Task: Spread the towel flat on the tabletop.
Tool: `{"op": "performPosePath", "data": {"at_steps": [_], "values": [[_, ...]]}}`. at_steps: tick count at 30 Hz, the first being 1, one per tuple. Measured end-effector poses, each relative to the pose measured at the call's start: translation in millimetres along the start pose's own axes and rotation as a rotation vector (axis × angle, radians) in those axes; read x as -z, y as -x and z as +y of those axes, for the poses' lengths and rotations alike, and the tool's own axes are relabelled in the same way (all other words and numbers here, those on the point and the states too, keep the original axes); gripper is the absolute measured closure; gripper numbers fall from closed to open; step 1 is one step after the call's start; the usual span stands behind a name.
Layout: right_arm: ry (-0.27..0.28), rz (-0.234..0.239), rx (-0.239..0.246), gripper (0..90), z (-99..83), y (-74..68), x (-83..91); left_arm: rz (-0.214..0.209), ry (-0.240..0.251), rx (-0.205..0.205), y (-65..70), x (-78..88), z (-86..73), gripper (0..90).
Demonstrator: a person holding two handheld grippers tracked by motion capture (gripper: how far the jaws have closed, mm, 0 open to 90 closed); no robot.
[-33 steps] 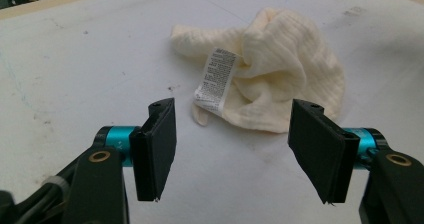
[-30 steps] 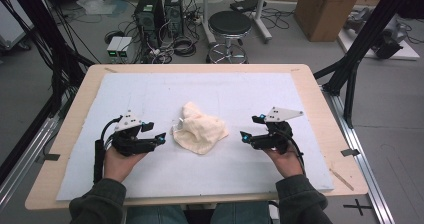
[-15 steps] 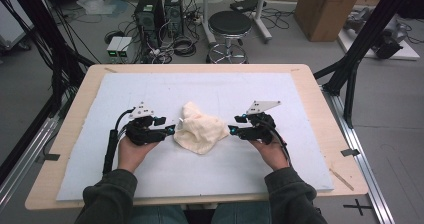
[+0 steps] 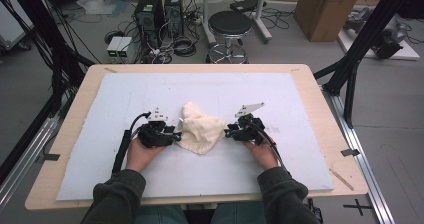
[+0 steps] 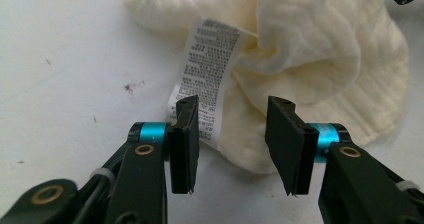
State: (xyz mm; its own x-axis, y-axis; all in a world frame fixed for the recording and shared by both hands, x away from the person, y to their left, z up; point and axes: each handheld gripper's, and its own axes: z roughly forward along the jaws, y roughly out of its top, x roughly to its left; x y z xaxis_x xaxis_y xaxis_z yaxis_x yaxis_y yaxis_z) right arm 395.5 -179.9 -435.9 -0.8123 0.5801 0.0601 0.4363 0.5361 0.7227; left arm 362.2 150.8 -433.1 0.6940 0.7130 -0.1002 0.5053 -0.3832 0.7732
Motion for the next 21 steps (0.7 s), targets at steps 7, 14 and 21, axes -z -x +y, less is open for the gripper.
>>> {"op": "performPosePath", "data": {"at_steps": [7, 14, 21], "values": [[0.004, 0.021, -0.009, 69.7, -0.5, 1.6, -5.7, 0.013, -0.047, -0.020, -0.5, -6.0, -2.1, 64.2], [0.006, 0.049, -0.012, 64.9, 0.2, -0.6, -3.5, 0.029, -0.061, -0.040, 0.7, -6.3, -2.8, 67.3], [-0.024, 0.042, 0.029, 73.4, 0.5, -4.1, -7.1, 0.043, -0.058, -0.059, 3.2, -6.7, -3.0, 73.2]]}}
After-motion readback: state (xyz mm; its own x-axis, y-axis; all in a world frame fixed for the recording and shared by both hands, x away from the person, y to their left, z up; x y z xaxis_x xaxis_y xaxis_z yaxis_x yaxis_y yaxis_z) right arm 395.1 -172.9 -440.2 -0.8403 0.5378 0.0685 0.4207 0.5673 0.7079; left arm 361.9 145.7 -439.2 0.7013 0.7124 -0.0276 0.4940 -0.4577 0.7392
